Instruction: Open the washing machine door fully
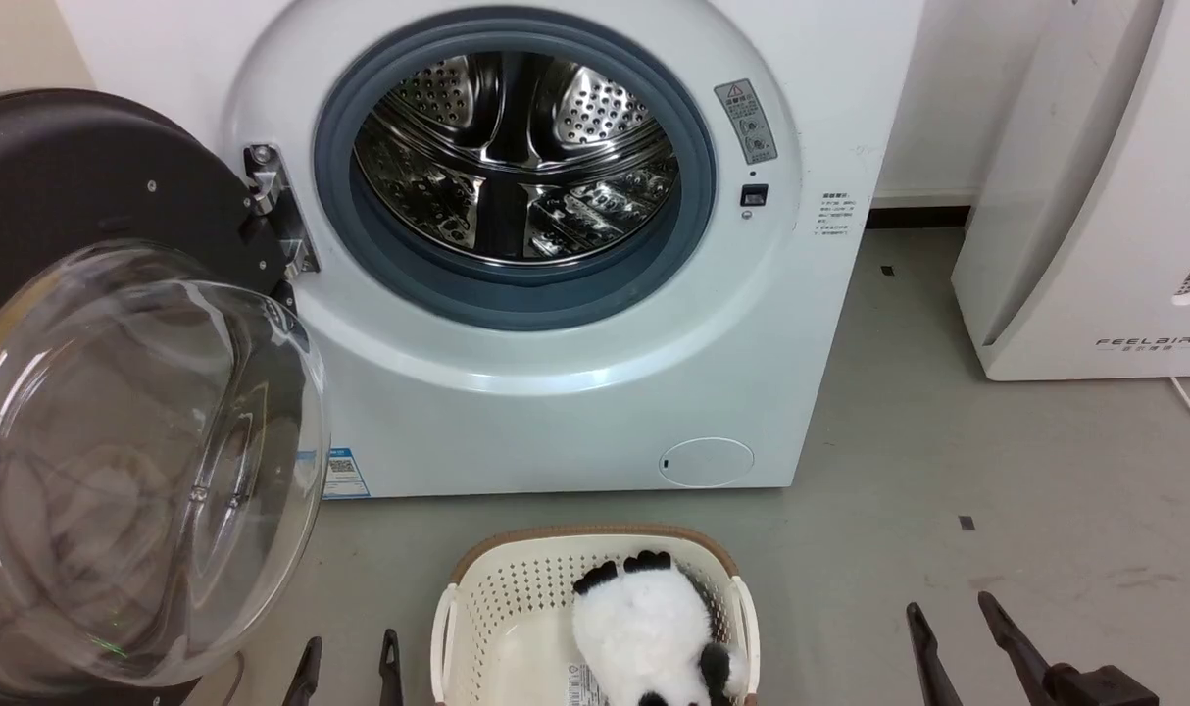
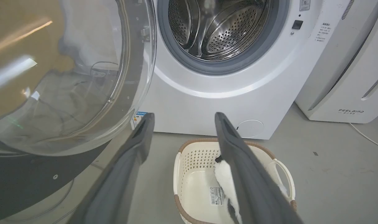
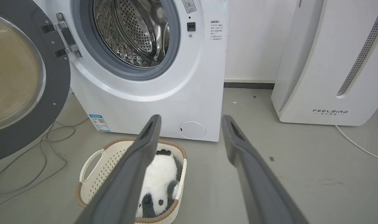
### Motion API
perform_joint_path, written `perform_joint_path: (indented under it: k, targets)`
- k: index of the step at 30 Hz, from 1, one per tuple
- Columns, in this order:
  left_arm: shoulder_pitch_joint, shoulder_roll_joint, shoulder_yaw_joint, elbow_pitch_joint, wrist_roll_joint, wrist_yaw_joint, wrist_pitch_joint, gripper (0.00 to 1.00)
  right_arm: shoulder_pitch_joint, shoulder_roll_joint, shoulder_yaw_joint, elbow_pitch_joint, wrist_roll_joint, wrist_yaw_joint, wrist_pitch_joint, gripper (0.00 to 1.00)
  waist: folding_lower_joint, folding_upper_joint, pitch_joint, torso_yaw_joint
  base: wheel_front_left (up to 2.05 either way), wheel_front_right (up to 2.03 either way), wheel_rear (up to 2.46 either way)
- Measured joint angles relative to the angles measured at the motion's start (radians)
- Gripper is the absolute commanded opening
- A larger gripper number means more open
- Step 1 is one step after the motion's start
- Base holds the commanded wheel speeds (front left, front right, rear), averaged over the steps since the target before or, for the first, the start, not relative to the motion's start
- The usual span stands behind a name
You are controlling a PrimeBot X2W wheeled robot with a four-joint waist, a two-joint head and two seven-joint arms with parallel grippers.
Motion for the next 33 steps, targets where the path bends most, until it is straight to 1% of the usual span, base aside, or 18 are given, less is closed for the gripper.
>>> perform_joint_path:
  k: [1, 9, 33]
  targets:
    - [0.0, 0.0, 0.0, 0.001, -0.001, 0.0, 0.001, 0.0, 0.0, 0.0, 0.001, 0.001, 0.002, 0.0, 0.0, 0.0, 0.0001, 0.0, 0.0, 0.0, 0.0, 0.0, 0.0]
    - [0.0, -0.001, 0.002, -0.002, -0.002, -0.001, 0.013, 0.0, -0.002, 0.0, 0.001, 0.001, 0.002, 0.0, 0.008, 0.0, 0.0001, 0.0, 0.002, 0.001, 0.0, 0.0, 0.0]
    - [-0.035, -0.003, 0.017, -0.028, 0.034, -0.025, 0.061, 0.0, -0.032, 0.0, 0.001, -0.006, -0.011, 0.0, 0.037, 0.0, 0.0001, 0.0, 0.009, 0.005, 0.0, 0.0, 0.0]
